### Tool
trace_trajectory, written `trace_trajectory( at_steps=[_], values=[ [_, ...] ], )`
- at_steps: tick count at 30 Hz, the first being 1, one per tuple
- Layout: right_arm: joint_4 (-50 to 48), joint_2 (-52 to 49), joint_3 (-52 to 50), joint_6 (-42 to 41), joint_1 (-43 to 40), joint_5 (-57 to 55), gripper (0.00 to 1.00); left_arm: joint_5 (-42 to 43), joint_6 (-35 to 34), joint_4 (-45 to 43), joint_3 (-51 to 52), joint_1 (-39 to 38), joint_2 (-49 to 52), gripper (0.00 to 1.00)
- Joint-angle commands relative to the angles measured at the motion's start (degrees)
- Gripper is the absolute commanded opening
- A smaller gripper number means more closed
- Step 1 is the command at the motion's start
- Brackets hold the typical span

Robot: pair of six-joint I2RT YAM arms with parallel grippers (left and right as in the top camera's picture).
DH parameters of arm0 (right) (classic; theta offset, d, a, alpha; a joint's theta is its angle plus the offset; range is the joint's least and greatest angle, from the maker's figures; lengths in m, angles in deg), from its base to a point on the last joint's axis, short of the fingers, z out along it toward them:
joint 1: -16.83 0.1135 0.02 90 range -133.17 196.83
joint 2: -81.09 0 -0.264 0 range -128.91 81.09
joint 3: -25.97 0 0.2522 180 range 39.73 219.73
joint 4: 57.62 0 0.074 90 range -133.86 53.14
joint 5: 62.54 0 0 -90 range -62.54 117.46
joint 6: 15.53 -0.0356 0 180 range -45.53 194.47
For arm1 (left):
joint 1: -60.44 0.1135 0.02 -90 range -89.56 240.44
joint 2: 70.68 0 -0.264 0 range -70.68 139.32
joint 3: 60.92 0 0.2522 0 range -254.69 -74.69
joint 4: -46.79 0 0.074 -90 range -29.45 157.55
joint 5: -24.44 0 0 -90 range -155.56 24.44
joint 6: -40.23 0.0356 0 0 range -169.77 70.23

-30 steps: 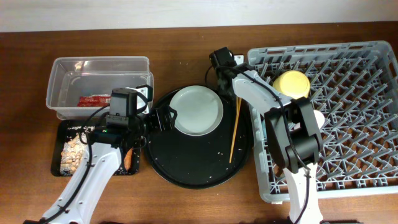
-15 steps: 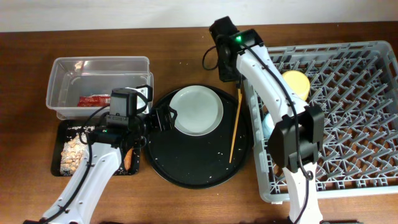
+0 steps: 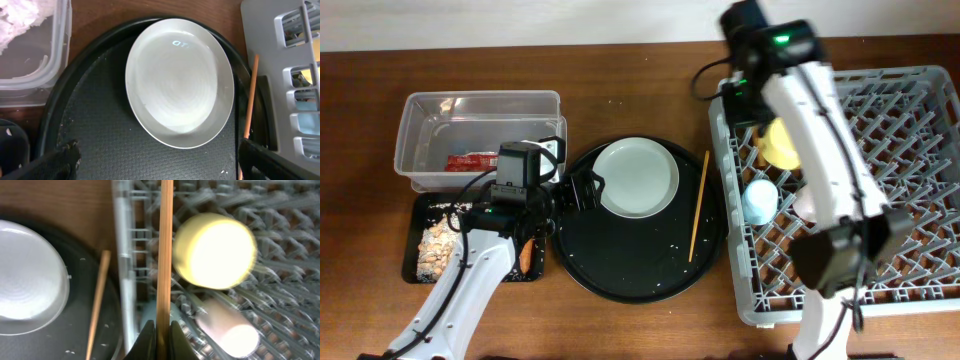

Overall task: Sort waste into correct bins and load items into the dishwasher rack
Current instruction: 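Carry the chopstick right and drop it into the dish rack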

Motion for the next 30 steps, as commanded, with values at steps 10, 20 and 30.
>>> trace_trajectory(
  at_steps=[10,20,30],
  values=[
    [-0.8,-0.2,-3.0,21.5,-29.8,8.4,0.05,-1.2,0.7,0.1,0.2,0.0,0.5,0.99],
    [-17.8,-0.2,-22.7,29.4,-31.5,9.6,0.05,-1.0,0.7,-0.2,0.2,0.0,0.5,0.99],
    [-19.9,-0.2,-23.1,29.8,-31.5,9.5,0.23,-1.1,0.7,-0.1,0.2,0.0,0.5,0.99]
  ],
)
